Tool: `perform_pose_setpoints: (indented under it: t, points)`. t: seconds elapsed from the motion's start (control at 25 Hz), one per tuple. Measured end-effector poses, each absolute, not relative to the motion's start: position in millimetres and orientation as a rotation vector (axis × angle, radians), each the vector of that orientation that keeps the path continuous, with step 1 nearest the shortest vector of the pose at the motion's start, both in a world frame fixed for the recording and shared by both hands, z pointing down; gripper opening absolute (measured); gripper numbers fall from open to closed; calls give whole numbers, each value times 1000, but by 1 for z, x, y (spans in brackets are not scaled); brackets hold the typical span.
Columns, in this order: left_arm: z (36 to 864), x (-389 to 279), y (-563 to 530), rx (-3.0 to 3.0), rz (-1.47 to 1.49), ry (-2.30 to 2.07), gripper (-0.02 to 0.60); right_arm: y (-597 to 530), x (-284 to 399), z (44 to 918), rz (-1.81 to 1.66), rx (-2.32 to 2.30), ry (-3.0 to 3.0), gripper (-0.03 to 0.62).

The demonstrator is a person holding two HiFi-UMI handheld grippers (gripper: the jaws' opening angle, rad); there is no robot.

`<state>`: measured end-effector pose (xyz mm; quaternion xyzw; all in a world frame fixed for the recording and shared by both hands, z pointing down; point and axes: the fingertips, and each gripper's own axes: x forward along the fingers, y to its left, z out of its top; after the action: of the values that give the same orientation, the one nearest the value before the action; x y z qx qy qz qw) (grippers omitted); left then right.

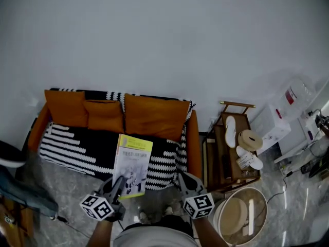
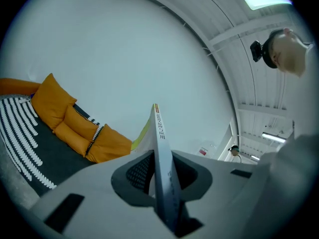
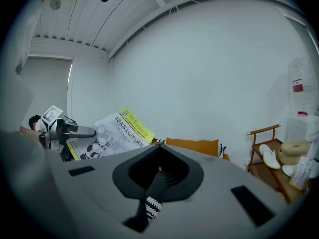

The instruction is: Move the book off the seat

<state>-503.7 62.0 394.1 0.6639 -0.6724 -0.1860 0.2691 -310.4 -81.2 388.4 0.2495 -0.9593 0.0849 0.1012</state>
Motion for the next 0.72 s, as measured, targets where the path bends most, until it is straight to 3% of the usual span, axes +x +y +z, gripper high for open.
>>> perform_pose_setpoints:
  t: [0.36,0.72]
  points:
    - [396,-499,63,1820,-498,-1727,78,-75,-298,391,264,840,-2777,21]
    - [404,-438,-4,1957,-440,-1478,78,-81,-181,410,328,1138,-2559,21]
